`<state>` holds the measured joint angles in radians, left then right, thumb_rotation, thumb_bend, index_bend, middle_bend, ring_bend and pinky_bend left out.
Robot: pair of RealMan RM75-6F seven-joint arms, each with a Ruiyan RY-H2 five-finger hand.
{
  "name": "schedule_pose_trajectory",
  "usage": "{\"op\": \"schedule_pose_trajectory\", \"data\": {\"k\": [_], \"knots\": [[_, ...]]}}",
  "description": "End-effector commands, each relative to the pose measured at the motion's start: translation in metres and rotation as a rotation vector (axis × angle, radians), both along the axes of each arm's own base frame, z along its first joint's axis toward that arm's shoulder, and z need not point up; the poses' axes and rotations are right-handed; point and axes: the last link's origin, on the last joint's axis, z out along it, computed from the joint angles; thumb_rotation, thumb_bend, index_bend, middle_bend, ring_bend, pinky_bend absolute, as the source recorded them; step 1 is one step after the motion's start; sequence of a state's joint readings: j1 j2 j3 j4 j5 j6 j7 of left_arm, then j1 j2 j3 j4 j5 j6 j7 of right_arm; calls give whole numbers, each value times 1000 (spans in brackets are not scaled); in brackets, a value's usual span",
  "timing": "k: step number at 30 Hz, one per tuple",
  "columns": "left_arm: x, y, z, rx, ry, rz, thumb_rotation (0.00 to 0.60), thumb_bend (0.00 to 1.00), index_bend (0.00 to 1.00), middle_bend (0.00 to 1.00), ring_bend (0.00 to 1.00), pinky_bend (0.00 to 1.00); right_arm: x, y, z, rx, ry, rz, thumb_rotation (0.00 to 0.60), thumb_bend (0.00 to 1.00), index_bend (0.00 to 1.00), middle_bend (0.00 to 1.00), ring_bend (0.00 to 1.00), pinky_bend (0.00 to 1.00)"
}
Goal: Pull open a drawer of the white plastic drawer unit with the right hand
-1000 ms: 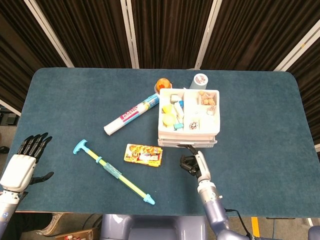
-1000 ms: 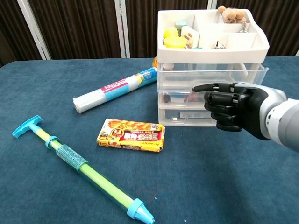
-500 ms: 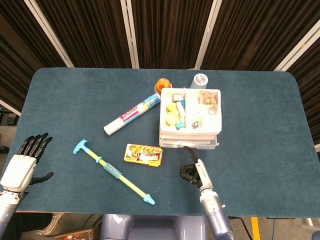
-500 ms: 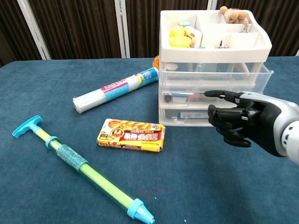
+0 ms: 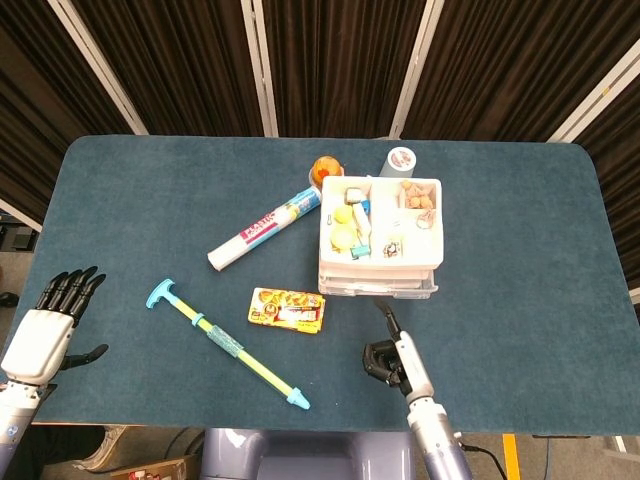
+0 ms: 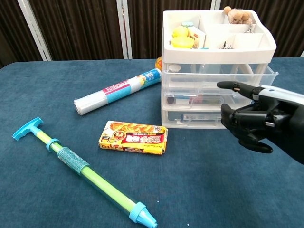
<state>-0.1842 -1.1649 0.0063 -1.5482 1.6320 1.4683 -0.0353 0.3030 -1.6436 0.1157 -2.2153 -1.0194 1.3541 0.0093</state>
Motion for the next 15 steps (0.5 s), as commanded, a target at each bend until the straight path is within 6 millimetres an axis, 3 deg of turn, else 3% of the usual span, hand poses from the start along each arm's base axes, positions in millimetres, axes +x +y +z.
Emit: {"op": "schedule_pose_trajectory", "data": {"k": [1, 8, 15], "knots": [[0, 0, 0, 1, 1, 0, 600, 18, 0, 0, 0, 49, 3, 14, 8, -7, 14, 42, 600, 654, 0, 879, 870, 955], [0, 0, 0, 3, 2, 1, 600, 19, 0, 0, 0, 49, 4, 4, 20, -55, 107, 84, 600, 654, 0, 879, 870, 955], [0, 0, 0, 3, 1, 1, 600, 18, 0, 0, 0, 49, -2, -22, 29, -71, 358, 126, 600, 654, 0, 879, 870, 955]]}}
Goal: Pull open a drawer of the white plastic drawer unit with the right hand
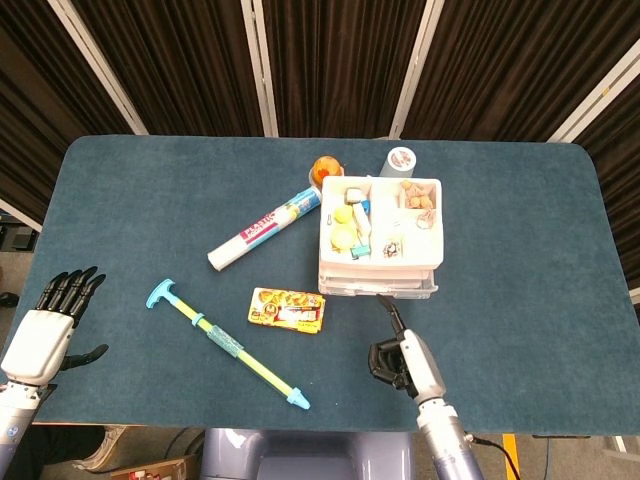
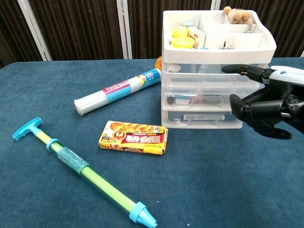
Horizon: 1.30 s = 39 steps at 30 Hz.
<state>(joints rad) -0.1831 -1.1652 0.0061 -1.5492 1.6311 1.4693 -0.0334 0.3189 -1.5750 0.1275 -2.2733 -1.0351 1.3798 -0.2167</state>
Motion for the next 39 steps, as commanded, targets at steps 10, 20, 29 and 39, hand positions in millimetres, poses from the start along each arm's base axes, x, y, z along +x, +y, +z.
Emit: {"op": "schedule_pose_trajectory", "data": {"k": [10, 20, 29, 39], "knots": [[0, 0, 0, 2, 0, 1, 600, 19, 0, 0, 0, 48, -3, -38, 13, -82, 343, 22, 600, 657, 60, 879, 873, 955], [0, 0, 0, 2, -1, 0, 600, 19, 0, 0, 0, 48, -5, -41, 9, -56, 402, 2, 600, 661, 104, 879, 875, 955], [0, 0, 0, -2, -5, 6, 600, 20, 0, 0, 0, 48, -5, -47, 6, -60, 418, -20, 600, 695, 429, 905, 894, 966], [0, 0, 0, -3, -6, 7, 600, 19, 0, 0, 0, 49, -4, -46, 5, -54, 422, -13, 600, 703, 485, 907, 896, 967]]}}
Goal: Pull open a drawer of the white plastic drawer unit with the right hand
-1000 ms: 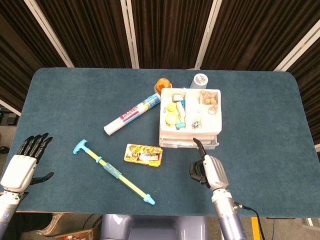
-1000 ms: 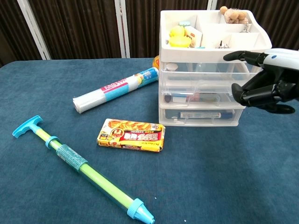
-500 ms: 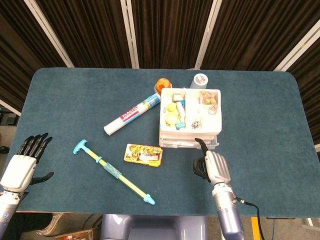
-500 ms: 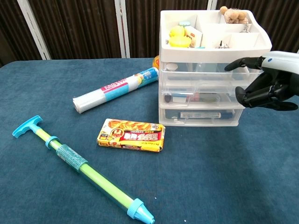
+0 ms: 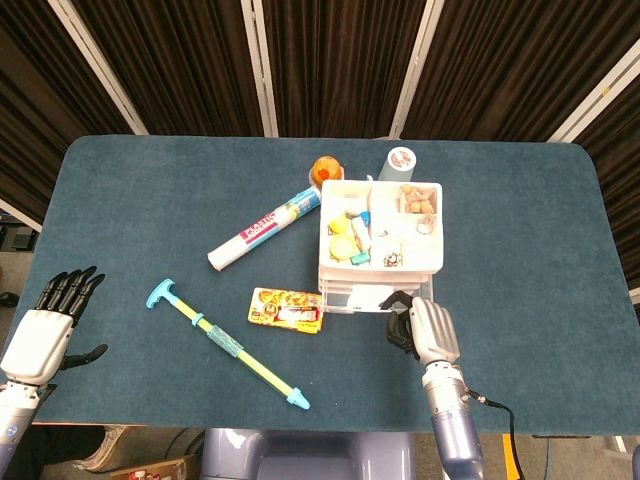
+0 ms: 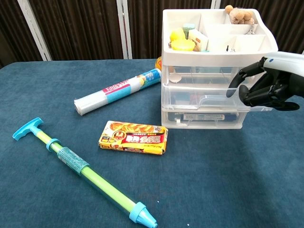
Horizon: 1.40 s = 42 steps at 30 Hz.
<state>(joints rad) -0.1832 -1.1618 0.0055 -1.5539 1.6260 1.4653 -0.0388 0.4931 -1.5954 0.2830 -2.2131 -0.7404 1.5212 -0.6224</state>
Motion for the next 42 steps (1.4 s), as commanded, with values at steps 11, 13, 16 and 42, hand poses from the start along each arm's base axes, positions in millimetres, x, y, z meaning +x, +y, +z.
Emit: {"op": "schedule_pose_trajectory", "data": {"k": [11, 13, 16, 42], "knots": [[0, 0, 0, -1, 0, 1, 600, 19, 0, 0, 0, 48, -1, 14, 1, 37, -6, 15, 600, 703, 485, 907, 896, 967], [0, 0, 0, 0, 0, 2, 600, 19, 0, 0, 0, 48, 0, 16, 1, 41, -7, 19, 600, 703, 485, 907, 896, 967], [0, 0, 0, 0, 1, 1, 600, 19, 0, 0, 0, 48, 0, 19, 1, 48, -8, 22, 600, 703, 485, 906, 896, 967], [1, -2, 1, 7, -12, -1, 600, 19, 0, 0, 0, 48, -3, 33, 8, 75, 46, 69, 600, 469, 0, 906, 897, 967]]}}
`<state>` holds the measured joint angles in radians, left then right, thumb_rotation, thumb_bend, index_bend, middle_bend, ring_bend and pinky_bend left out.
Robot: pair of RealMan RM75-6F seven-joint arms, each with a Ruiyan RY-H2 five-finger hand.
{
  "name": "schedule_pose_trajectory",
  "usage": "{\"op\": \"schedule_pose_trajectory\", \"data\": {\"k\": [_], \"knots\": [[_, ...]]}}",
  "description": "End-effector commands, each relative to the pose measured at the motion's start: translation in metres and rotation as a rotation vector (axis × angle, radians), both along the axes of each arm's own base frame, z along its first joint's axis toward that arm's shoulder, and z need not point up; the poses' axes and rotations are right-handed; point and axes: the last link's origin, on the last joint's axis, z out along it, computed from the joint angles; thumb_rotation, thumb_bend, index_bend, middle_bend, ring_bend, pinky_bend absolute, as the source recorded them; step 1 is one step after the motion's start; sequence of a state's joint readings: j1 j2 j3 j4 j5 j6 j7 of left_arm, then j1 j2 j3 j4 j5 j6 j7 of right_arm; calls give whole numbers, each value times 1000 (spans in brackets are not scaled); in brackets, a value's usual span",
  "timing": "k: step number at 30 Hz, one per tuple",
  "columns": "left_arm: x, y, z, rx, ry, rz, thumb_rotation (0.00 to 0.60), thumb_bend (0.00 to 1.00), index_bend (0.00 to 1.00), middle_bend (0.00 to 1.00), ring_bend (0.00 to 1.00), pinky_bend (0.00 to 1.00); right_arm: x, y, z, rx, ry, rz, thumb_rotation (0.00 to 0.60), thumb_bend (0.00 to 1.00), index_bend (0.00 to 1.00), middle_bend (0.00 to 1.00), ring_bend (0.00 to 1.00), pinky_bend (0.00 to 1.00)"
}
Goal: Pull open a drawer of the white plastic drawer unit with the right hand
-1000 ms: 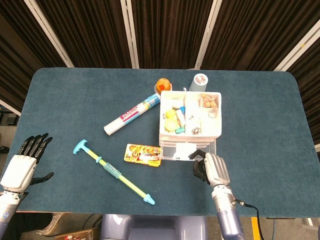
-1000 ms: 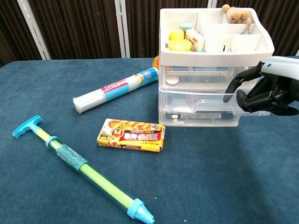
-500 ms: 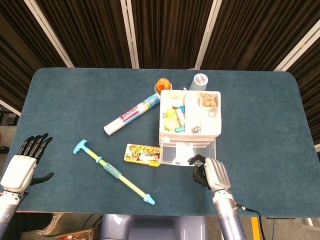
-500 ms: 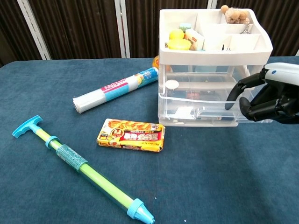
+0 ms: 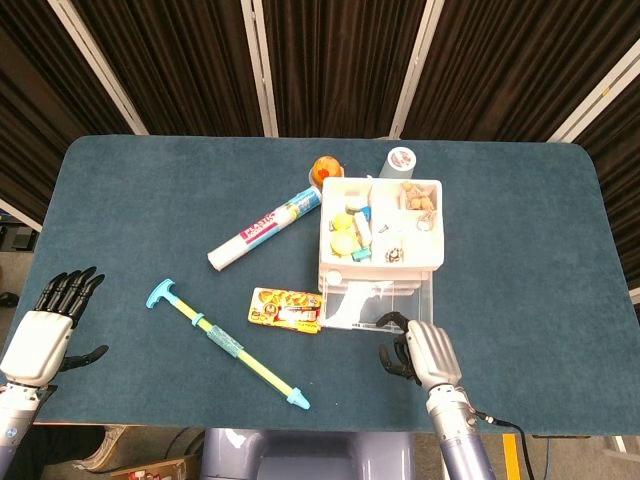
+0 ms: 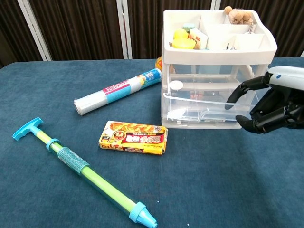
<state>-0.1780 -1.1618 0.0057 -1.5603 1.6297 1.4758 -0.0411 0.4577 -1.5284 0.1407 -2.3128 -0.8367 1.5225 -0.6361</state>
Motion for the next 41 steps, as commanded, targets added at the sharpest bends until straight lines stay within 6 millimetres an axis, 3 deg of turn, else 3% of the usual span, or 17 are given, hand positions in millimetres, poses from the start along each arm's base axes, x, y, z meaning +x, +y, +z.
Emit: {"op": "schedule_pose_trajectory", "data": {"k": [1, 14, 20, 21, 22, 23, 24, 26, 28, 31, 33, 36, 41], "knots": [[0, 0, 1, 2, -2, 1, 600, 19, 0, 0, 0, 48, 0, 3, 4, -5, 10, 11, 600, 465, 0, 906, 897, 967], [0, -1, 2, 5, -5, -6, 600, 18, 0, 0, 0, 48, -4, 13, 46, -180, 121, 165, 600, 418, 0, 899, 880, 962], [1, -1, 2, 9, -9, -9, 600, 20, 0, 0, 0, 49, -30, 30, 73, -312, 283, 278, 600, 394, 0, 812, 803, 899], [1, -1, 2, 10, -9, -10, 600, 21, 0, 0, 0, 49, -35, 32, 76, -331, 302, 293, 600, 389, 0, 774, 677, 875], [1, -1, 2, 10, -8, -10, 600, 21, 0, 0, 0, 48, -43, 36, 80, -359, 326, 314, 600, 384, 0, 709, 487, 829], [0, -1, 2, 11, -7, -9, 600, 21, 0, 0, 0, 49, -52, 39, 84, -381, 349, 331, 600, 379, 0, 642, 423, 782], [0, -1, 2, 11, -6, -9, 600, 21, 0, 0, 0, 48, -62, 43, 88, -392, 371, 342, 600, 370, 0, 504, 301, 686], [0, -1, 2, 12, -2, -8, 600, 20, 0, 0, 0, 48, -83, 52, 93, -381, 405, 341, 600, 350, 0, 243, 244, 484], [0, -1, 2, 13, 1, -8, 600, 20, 0, 0, 0, 46, -103, 59, 98, -356, 441, 322, 600, 313, 0, 42, 36, 265], [0, 0, 2, 17, 5, -12, 600, 20, 0, 0, 0, 41, -135, 64, 105, -338, 497, 300, 600, 247, 0, 0, 0, 114], [0, -1, 2, 20, 13, -13, 600, 19, 0, 0, 0, 38, -153, 67, 107, -327, 522, 277, 600, 206, 0, 0, 0, 65], [-2, 0, 2, 20, 27, -6, 600, 17, 0, 0, 0, 31, -172, 71, 108, -335, 554, 275, 600, 171, 0, 0, 0, 40], [-2, 1, 3, 27, 32, 3, 600, 15, 0, 0, 0, 29, -182, 73, 108, -397, 599, 323, 600, 167, 0, 0, 0, 32]]}}
